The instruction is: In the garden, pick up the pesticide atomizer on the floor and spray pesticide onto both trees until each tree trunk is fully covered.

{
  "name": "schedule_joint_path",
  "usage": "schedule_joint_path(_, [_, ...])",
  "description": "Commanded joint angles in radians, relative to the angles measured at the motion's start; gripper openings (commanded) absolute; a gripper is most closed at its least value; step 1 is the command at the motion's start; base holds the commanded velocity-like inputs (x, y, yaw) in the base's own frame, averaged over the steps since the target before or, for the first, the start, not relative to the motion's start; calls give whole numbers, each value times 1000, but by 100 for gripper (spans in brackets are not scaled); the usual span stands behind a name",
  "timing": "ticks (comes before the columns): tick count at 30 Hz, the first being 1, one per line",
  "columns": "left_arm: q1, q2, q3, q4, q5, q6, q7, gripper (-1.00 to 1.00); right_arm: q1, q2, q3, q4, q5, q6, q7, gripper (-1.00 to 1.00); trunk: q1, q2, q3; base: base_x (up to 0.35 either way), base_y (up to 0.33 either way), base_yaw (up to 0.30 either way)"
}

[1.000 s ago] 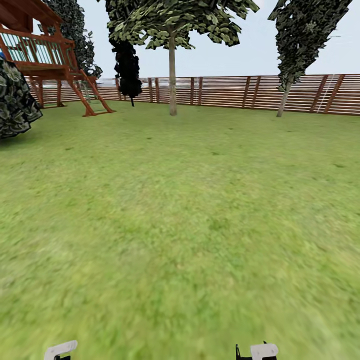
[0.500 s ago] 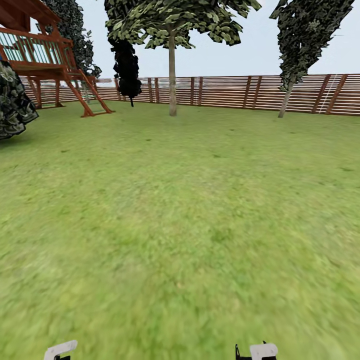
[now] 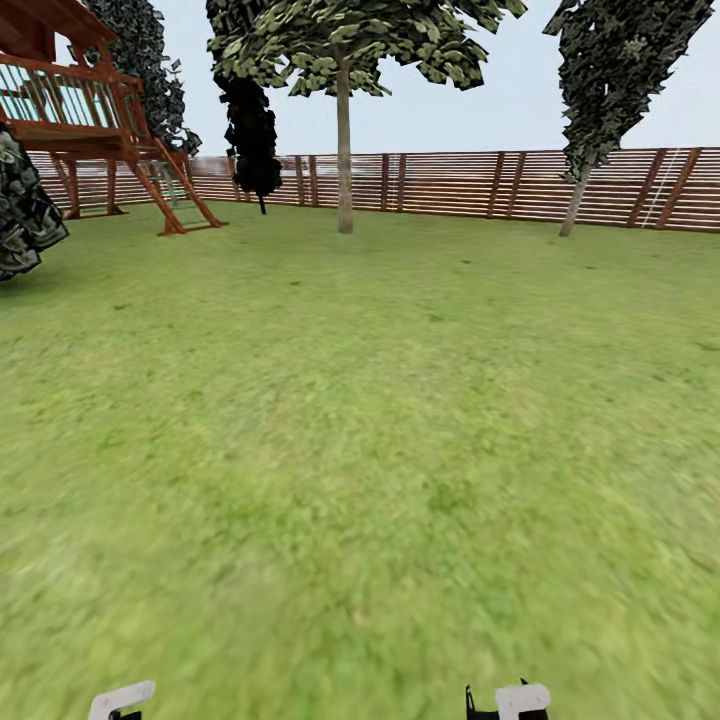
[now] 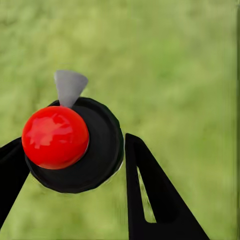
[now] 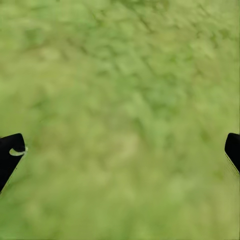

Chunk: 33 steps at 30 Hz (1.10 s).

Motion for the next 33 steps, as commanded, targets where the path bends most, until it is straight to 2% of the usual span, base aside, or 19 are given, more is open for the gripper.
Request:
schedule_joint_path(1, [0,0,0,0,0,0,1,-100,0,1,0,0,0,0,0,100,0,0,0,340,0,0])
schedule_joint_path(14, [0,0,0,0,0,1,1,-100,0,2,0,0,0,0,0,100,0,0,-2,340,0,200])
schedule_joint_path(33, [0,0,0,0,0,0,1,-100,0,0,0,1,1,0,1,100,0,0,-4,340,0,40])
